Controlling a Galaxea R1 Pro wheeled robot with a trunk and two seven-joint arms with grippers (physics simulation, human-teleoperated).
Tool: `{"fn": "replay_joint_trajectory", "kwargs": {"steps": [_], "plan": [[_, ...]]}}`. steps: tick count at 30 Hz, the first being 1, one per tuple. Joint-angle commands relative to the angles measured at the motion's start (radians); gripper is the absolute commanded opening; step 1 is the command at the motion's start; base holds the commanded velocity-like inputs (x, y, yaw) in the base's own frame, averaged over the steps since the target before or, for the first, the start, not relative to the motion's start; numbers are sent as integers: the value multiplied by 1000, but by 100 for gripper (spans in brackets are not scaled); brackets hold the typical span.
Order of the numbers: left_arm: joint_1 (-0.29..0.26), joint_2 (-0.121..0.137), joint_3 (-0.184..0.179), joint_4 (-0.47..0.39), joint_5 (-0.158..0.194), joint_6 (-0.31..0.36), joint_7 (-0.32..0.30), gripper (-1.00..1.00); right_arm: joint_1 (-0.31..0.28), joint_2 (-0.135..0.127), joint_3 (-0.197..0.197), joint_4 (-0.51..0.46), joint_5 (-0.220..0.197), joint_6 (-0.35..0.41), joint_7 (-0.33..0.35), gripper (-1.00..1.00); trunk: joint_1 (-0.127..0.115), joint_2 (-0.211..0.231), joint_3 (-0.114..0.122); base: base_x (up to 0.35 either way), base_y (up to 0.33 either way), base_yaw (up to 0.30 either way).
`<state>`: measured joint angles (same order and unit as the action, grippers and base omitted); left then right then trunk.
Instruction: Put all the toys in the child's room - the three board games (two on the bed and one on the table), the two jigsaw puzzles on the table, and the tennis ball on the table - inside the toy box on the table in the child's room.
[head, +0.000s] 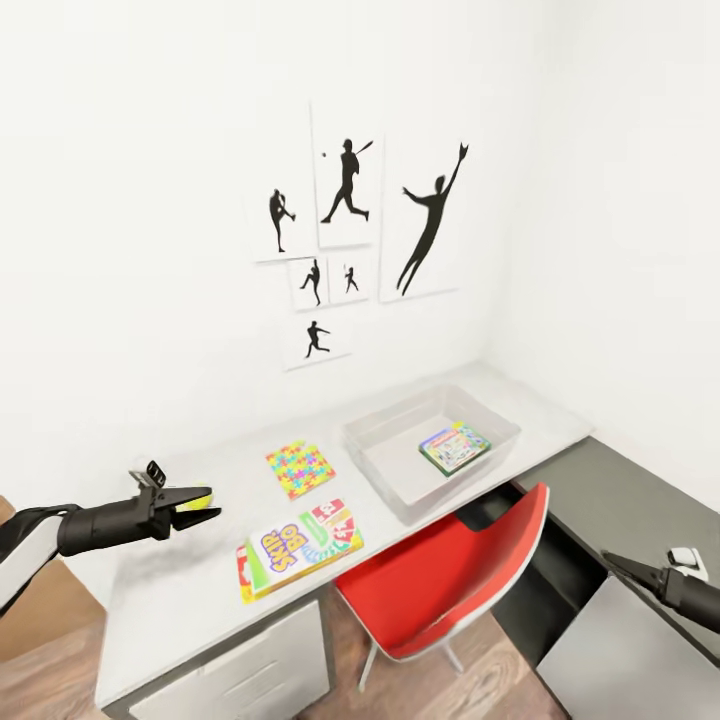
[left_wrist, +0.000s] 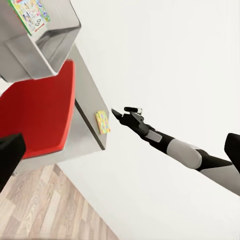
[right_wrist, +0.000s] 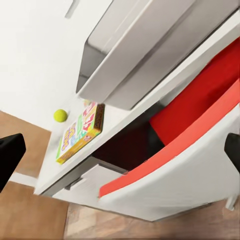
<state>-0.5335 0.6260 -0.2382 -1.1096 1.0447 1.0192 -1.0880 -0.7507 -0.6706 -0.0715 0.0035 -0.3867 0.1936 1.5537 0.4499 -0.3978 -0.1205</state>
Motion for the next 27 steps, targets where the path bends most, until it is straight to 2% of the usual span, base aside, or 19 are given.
{"fn": "replay_joint_trajectory", "kwargs": {"steps": [1, 10, 27], "plan": [[-1, 1, -3, 1, 3, 4, -2, 100, -1, 0, -7, 0, 6, 11, 3, 100, 0, -2, -1, -318, 0, 0], [-1, 1, -2, 1, 2, 4, -3, 100, -1, 1, -5, 1, 6, 10, 2, 100, 0, -2, 14, -247, 0, -8], [0, 0, -3, 14, 1, 2, -1, 100, -1, 8, -5, 0, 6, 10, 0, 100, 0, -2, 40, -16, 0, -122]]}}
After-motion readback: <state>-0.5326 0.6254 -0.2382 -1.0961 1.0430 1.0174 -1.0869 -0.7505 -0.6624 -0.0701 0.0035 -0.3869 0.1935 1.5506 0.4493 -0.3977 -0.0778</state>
